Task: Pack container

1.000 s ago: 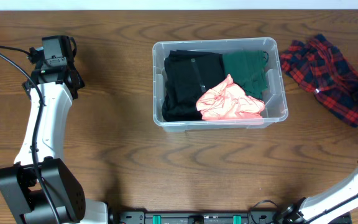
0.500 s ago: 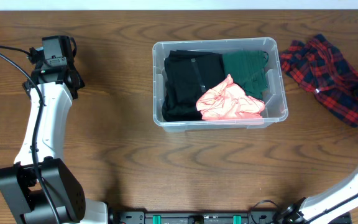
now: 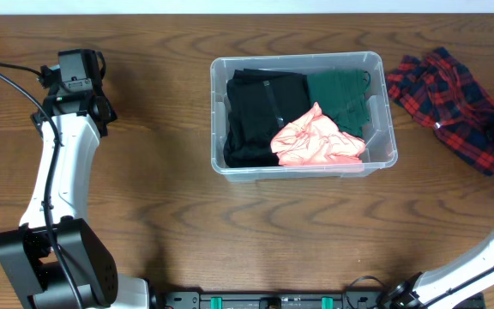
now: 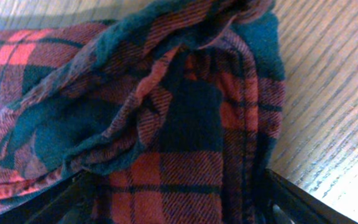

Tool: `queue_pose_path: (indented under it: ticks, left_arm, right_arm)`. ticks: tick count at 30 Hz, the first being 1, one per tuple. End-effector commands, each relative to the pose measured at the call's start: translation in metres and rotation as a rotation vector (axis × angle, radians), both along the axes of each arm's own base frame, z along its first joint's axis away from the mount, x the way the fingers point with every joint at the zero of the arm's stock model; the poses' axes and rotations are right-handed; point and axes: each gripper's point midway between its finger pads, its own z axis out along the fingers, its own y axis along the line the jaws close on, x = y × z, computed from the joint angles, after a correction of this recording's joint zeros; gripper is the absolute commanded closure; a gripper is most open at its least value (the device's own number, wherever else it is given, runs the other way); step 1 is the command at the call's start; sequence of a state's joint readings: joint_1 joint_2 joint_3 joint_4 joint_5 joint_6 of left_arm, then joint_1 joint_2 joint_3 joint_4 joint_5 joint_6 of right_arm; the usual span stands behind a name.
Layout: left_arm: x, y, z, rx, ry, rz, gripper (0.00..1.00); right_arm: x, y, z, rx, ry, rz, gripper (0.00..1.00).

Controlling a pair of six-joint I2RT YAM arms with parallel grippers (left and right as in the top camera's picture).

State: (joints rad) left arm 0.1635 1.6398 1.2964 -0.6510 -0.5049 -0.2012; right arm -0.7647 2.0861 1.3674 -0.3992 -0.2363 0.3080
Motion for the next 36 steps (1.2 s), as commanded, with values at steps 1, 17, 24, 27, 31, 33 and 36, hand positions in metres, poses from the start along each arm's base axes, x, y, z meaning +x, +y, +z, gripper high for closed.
queue_pose_path:
  ticks: [1, 17, 24, 27, 31, 33, 36]
  left_arm:
    - [0.0, 0.004, 0.011, 0.021, -0.014, 0.004, 0.02]
    - [0.0, 0.004, 0.011, 0.021, -0.014, 0.004, 0.02]
    - [0.0, 0.004, 0.011, 0.021, -0.014, 0.004, 0.02]
    - [0.0, 0.004, 0.011, 0.021, -0.014, 0.004, 0.02]
    - [0.0, 0.004, 0.011, 0.021, -0.014, 0.004, 0.02]
    - [0.0, 0.004, 0.011, 0.021, -0.014, 0.004, 0.02]
    - [0.0, 0.004, 0.011, 0.021, -0.014, 0.004, 0.02]
  right_arm:
    - [-0.011, 0.011, -0.03, 0.048, 0.066, 0.026, 0.19]
    - [0.002, 0.026, -0.028, 0.055, 0.039, 0.094, 0.6]
    - [0.011, 0.031, -0.024, 0.078, -0.012, 0.119, 0.82]
    - [0.017, 0.036, -0.019, 0.112, -0.062, 0.139, 0.76]
    - [0.028, 0.049, -0.007, 0.188, -0.163, 0.2, 0.99]
    - [0.034, 0.054, 0.0, 0.222, -0.218, 0.226, 0.99]
    - [0.041, 0.059, 0.009, 0.246, -0.276, 0.258, 0.99]
